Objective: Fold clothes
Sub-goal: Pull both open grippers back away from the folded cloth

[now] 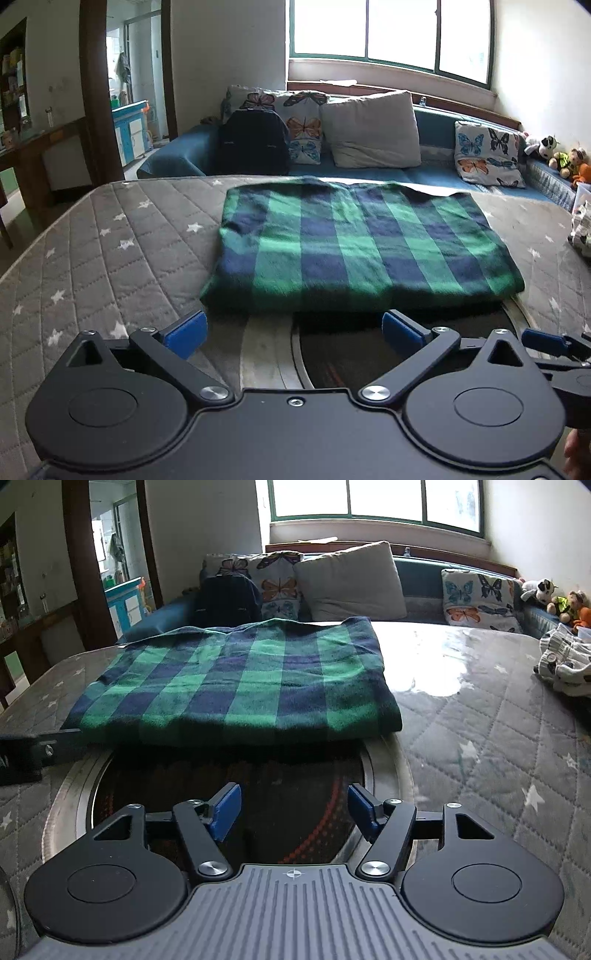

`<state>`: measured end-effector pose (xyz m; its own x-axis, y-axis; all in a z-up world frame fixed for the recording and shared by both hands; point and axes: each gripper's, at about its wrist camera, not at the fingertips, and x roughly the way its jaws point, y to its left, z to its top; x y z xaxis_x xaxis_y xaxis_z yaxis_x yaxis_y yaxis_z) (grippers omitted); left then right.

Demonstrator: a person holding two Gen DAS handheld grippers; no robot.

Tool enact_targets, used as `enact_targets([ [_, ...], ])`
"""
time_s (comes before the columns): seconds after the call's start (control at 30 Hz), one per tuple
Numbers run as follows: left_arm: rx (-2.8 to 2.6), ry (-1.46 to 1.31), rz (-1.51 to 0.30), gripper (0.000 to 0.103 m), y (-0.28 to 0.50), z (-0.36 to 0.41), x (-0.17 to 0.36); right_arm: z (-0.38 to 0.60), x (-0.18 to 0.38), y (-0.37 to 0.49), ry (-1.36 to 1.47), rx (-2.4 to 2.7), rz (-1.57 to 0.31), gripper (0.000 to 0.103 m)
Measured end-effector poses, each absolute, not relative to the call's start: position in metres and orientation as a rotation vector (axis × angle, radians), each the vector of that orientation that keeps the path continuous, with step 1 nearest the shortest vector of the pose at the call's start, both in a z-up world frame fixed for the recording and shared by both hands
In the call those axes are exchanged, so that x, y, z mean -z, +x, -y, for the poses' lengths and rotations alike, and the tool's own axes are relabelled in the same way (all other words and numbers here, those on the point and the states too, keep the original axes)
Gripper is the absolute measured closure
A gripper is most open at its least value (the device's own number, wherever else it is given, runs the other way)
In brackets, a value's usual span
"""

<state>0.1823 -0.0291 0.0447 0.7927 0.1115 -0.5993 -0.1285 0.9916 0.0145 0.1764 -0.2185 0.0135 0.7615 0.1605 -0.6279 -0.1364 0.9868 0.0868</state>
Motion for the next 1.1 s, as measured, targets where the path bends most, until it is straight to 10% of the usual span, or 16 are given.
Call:
enact_targets([
  [1.1, -0.126, -0.018, -0.653, 0.0, 0.115, 0.055, -0.034, 0.226, -0.014, 0.117, 0.011, -0.196, -0.646, 0.026],
])
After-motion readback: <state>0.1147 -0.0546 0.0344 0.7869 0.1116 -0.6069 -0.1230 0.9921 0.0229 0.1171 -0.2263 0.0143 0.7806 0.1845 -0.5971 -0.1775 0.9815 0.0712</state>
